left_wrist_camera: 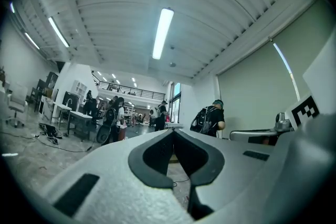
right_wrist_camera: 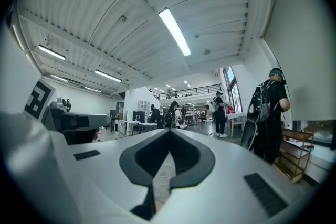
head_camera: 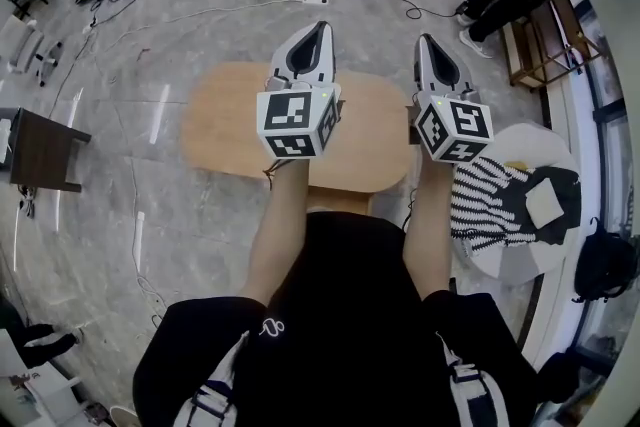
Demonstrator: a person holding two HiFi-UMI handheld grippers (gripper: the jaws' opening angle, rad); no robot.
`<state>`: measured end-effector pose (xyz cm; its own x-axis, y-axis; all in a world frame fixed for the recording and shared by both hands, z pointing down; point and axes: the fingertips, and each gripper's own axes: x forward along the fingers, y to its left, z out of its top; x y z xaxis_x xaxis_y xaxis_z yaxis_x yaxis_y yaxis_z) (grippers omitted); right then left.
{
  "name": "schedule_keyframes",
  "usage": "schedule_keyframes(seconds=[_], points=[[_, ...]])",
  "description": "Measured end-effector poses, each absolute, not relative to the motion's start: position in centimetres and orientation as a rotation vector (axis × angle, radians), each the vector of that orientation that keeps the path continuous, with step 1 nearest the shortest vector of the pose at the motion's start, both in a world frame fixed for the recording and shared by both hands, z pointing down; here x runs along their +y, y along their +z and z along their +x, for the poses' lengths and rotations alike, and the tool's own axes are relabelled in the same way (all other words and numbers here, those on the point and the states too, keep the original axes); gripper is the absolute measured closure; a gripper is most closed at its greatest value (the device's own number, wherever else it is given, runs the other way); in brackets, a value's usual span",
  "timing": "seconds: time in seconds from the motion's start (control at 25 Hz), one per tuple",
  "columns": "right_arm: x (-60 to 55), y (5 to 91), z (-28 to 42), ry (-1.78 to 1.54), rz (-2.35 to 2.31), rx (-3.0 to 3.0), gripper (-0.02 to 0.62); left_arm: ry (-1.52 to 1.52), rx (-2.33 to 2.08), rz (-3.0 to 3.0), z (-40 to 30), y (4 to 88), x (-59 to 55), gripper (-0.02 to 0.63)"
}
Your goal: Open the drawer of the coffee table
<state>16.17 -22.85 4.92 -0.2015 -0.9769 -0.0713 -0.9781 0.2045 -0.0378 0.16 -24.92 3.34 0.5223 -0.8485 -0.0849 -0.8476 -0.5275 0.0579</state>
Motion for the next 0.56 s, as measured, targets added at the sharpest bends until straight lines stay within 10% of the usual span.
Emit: schedule_keyframes(seconds=[0.56], points=[[-22.56, 4.87, 15.87, 0.056, -1.929, 2.384, 0.584, -0.148, -1.535, 2.745, 0.09, 3.69, -24.77, 0.597]])
